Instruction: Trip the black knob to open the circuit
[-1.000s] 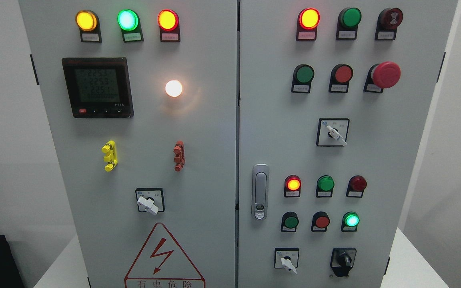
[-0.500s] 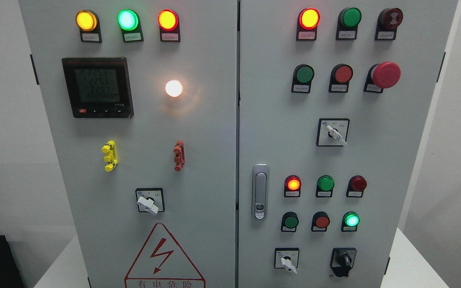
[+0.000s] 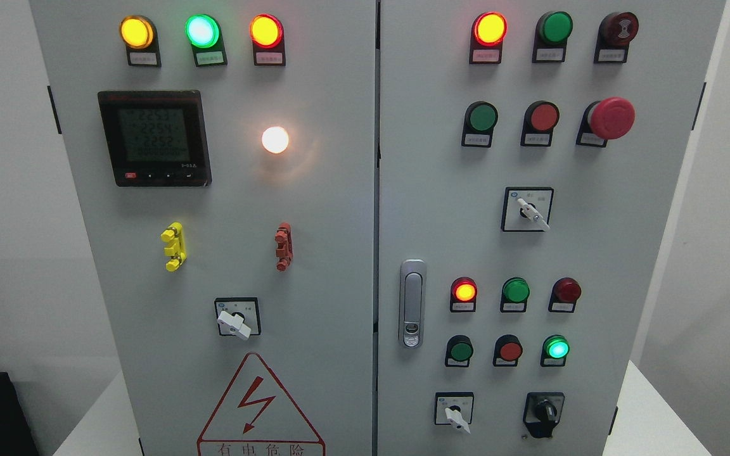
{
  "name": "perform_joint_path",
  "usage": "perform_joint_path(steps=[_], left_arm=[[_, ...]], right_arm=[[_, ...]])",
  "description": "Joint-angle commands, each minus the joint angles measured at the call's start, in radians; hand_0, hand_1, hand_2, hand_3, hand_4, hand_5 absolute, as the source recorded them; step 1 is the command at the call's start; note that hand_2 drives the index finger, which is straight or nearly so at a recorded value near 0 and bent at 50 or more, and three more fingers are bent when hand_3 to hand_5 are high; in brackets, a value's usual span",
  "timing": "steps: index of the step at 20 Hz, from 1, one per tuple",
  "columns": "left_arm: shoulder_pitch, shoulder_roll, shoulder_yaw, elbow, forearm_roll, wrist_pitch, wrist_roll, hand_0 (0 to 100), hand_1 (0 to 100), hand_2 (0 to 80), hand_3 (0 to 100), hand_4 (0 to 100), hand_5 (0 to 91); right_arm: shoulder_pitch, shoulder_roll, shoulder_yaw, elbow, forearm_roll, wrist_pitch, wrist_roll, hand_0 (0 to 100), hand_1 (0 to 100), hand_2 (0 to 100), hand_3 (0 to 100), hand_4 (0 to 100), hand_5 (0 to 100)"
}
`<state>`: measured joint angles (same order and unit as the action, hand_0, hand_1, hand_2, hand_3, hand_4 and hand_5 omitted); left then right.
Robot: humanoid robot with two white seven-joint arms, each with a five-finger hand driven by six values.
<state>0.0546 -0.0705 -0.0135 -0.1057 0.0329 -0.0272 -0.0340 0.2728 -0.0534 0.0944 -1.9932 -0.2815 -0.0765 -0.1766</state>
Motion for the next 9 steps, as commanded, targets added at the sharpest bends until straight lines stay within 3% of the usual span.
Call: perform_joint_path(steps=[1,9], left_arm=[[-0.002,-0.002,0.001,0.0,0.002,-0.002,0.0,12,39,0.0,0,0,0.0],[-0.002,-0.002,0.001,0.0,0.002,-0.002,0.0,12,39,0.0,0,0,0.0]], right_arm=[[-0.003,0.001,0.001,-0.029,-0.001,-0.014,0.009,0,1,0,2,0,0],[-0.003,0.001,0.002,-0.029,-0.001,-0.014,0.009,0,1,0,2,0,0]])
